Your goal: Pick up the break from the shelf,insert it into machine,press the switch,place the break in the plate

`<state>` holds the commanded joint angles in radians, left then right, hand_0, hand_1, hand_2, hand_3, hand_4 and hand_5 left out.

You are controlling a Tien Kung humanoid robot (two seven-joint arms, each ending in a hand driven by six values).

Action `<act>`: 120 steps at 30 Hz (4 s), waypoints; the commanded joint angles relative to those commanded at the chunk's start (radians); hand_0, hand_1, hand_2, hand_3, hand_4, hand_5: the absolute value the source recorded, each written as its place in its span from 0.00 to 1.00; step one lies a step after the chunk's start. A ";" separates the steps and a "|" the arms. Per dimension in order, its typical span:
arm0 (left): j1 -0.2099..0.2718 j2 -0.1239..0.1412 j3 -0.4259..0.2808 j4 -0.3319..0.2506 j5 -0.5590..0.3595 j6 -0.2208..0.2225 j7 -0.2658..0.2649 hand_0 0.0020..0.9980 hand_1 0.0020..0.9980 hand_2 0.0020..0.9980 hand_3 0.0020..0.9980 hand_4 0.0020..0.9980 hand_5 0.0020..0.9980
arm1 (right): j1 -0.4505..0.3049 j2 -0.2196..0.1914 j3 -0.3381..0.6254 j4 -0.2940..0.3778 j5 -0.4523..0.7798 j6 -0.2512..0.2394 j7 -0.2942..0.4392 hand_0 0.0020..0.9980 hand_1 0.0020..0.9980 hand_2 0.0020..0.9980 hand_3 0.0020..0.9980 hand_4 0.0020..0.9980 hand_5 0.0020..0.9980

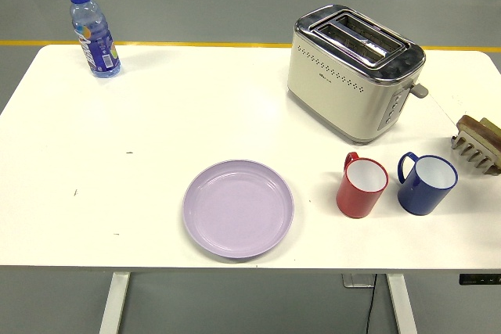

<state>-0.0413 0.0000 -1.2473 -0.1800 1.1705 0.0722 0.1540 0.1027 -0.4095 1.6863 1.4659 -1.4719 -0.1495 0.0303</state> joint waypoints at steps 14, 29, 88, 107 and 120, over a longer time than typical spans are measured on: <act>0.004 0.000 -0.011 0.000 0.032 -0.002 0.003 0.72 0.81 0.84 0.74 0.43 0.96 | 0.020 -0.007 -0.127 0.031 -0.451 0.066 -0.128 0.96 0.88 0.92 0.90 0.88 0.06; -0.005 0.000 -0.002 0.000 0.006 0.005 -0.004 0.72 0.80 0.83 0.74 0.43 0.96 | 0.101 0.019 -0.228 -0.033 -0.463 0.078 -0.193 0.95 0.88 0.91 0.87 0.88 0.11; -0.011 0.000 -0.006 0.000 0.014 0.013 -0.008 0.72 0.79 0.82 0.73 0.43 0.96 | 0.290 0.027 -0.364 -0.283 -0.797 -0.113 -0.286 0.36 0.36 0.41 0.47 0.48 0.00; 0.000 0.000 -0.030 0.000 0.046 0.010 -0.001 0.72 0.79 0.82 0.73 0.43 0.96 | 0.384 -0.056 -0.341 -0.048 -0.578 -0.277 -0.171 0.28 0.31 0.38 0.45 0.48 0.00; -0.004 0.000 0.006 0.000 0.000 0.018 -0.005 0.72 0.79 0.81 0.73 0.44 0.96 | 0.607 0.023 -0.465 -0.182 -0.294 -0.341 -0.071 0.27 0.31 0.38 0.46 0.48 0.00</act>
<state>-0.0454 0.0000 -1.2409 -0.1800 1.1710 0.0900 0.1495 0.7094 -0.3866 1.2212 1.2842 -1.7662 -0.4904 -0.0406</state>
